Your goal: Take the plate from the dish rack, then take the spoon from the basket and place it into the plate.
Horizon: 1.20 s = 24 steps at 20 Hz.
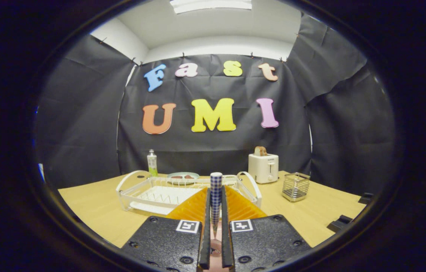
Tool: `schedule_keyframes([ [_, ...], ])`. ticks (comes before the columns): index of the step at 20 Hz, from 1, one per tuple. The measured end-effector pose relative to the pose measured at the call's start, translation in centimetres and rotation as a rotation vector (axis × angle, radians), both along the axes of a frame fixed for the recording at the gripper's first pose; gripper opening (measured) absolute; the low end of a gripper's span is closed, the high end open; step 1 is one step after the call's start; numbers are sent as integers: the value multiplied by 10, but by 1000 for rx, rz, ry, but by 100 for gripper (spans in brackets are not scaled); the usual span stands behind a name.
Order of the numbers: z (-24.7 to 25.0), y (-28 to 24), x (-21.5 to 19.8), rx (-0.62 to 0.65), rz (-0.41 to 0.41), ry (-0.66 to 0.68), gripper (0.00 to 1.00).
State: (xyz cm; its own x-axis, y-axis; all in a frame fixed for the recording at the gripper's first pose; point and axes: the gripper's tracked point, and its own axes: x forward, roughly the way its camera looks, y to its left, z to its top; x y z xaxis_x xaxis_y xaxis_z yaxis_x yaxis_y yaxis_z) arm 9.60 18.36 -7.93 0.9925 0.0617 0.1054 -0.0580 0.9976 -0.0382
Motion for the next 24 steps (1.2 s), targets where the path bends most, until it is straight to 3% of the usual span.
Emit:
schedule_keyframes([
  [11,-7,-33,-17,-15,-6,-3,22],
  [13,-2,-48,-20,-15,-34,4,31],
  [14,3,-53,-24,-3,-42,3,44],
  [18,18,-63,-38,62,-23,48,73],
  [21,28,-72,-45,68,-23,75,90],
  [24,38,-74,-58,41,-21,79,96],
])
